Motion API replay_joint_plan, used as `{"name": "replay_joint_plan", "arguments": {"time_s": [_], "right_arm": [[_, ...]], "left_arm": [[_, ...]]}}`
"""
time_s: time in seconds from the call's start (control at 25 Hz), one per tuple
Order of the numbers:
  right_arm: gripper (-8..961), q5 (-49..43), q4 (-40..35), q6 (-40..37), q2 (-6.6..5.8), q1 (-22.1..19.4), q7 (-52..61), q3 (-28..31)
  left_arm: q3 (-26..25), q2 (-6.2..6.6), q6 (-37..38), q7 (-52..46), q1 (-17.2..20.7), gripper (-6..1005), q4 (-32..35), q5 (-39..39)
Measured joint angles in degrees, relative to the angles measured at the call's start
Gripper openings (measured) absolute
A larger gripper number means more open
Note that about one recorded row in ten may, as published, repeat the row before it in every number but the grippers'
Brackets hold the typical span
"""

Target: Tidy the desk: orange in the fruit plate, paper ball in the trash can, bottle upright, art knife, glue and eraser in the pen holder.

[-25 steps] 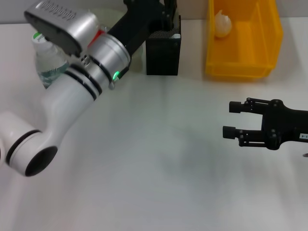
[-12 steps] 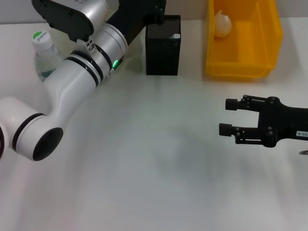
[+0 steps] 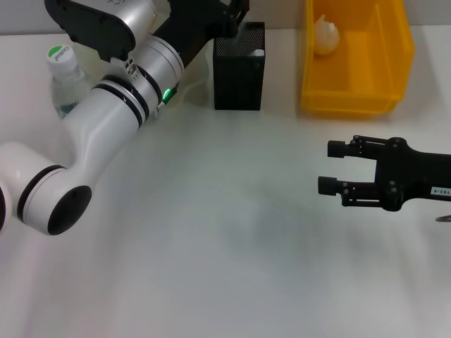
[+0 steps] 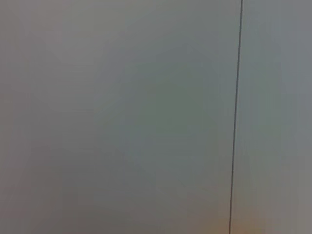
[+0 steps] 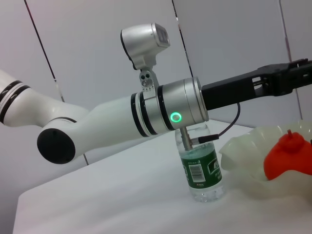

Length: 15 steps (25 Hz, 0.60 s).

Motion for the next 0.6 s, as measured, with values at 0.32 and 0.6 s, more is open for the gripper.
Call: {"name": "replay_joint_plan", "arguments": {"time_s": [0.32, 0.6], "right_arm": [[775, 0.0, 0.0, -0.1, -0.17, 0.0, -0.1, 1.2], [775, 0.1, -0.3, -3.4, -0.83, -0.5, -0.3, 3.1]], "left_arm": [[0.1, 0.75, 6.8, -10.2, 3.2, 618, -0.2, 8.2], [0.2, 2.13, 29.9, -36.5, 7.9, 796, 10.6, 31.2]]}}
